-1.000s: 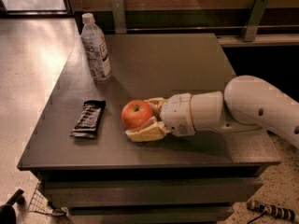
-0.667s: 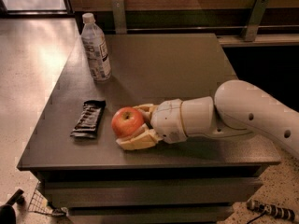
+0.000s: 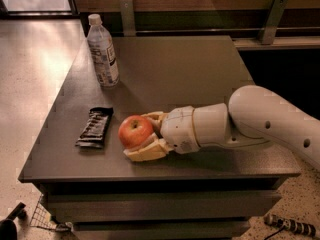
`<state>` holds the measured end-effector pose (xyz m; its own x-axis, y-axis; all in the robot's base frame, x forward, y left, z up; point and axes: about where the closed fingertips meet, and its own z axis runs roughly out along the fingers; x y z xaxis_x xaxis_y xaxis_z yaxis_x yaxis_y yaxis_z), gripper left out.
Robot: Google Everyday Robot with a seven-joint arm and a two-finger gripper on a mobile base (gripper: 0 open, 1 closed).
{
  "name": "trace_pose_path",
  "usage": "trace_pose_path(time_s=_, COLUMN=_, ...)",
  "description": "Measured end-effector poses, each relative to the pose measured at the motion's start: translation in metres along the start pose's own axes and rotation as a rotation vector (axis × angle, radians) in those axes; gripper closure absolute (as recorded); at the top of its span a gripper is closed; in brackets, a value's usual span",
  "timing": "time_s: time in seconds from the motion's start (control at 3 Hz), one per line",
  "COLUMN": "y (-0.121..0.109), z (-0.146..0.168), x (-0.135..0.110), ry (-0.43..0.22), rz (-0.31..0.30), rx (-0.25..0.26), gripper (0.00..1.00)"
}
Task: Move apple near rxbar chocolate
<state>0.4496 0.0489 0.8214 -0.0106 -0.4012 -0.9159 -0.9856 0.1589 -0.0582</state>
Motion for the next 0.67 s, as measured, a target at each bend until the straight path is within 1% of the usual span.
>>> trace_pose_path(time_s=0.67, y=0.0022, z=0.0025, x=-0.0021, ry=0.001, rz=-0.005, rx=-0.006, gripper=0.12)
